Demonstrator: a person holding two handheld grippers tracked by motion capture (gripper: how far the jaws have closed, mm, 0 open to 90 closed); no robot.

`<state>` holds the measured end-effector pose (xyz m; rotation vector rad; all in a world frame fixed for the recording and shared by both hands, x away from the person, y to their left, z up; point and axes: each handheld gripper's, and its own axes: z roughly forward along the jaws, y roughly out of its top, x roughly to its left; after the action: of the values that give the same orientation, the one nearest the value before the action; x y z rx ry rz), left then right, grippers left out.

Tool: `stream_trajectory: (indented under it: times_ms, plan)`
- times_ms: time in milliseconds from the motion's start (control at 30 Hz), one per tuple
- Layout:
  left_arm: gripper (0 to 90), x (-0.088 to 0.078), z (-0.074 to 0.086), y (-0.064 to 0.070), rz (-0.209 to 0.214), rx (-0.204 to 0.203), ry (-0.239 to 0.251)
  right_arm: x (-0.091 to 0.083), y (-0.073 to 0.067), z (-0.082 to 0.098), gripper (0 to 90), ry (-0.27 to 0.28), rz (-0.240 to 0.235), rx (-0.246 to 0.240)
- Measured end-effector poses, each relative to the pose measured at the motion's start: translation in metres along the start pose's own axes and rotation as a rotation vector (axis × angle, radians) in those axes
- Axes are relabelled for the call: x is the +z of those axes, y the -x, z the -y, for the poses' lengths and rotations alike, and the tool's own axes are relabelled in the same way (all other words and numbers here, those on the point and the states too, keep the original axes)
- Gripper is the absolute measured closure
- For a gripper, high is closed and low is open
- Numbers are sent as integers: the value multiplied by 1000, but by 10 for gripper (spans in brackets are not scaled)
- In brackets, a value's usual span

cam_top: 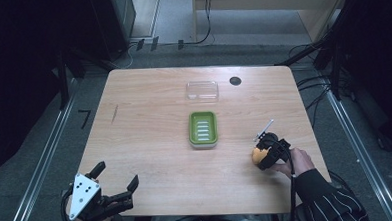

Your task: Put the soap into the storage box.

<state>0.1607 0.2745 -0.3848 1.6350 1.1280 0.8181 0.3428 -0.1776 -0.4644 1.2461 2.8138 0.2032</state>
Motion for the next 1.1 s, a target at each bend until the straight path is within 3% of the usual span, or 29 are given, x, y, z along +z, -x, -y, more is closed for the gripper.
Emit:
stream_trajectory:
  times_ms: [567, 1100]
  plan:
    - [0, 0, 0, 0, 0, 4, -2, -10, 0, -2, 402, 67, 12, 2]
    - [0, 1, 0, 0, -2, 3, -4, -17, -6, -10, 402, 120, 23, -25]
